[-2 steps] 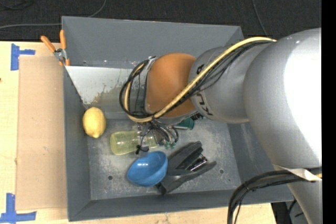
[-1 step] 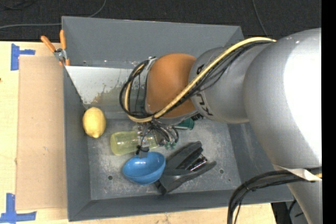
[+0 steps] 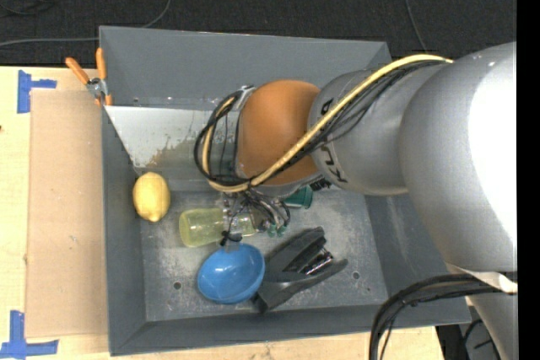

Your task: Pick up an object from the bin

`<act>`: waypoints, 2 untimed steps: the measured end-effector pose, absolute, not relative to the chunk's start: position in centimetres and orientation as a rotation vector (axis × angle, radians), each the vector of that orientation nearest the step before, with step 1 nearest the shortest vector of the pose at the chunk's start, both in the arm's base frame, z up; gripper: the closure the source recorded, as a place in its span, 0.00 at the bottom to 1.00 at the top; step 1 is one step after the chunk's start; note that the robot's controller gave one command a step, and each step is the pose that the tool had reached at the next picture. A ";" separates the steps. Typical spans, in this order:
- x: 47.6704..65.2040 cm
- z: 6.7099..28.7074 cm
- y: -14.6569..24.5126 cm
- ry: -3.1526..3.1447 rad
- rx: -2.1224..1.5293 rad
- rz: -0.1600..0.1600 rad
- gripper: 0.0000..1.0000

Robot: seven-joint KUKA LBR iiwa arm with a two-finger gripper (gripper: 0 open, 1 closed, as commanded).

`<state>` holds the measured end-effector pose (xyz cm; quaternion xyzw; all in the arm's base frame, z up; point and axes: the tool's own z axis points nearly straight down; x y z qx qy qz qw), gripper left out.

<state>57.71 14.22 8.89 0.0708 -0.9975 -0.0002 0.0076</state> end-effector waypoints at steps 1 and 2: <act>57.8 10.6 14.2 -3.121 0.221 -0.001 1.00; 57.7 12.5 14.2 -3.119 0.219 -0.001 1.00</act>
Offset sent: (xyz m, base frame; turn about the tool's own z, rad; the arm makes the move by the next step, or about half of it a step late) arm 0.0008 0.0002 0.0411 -0.0001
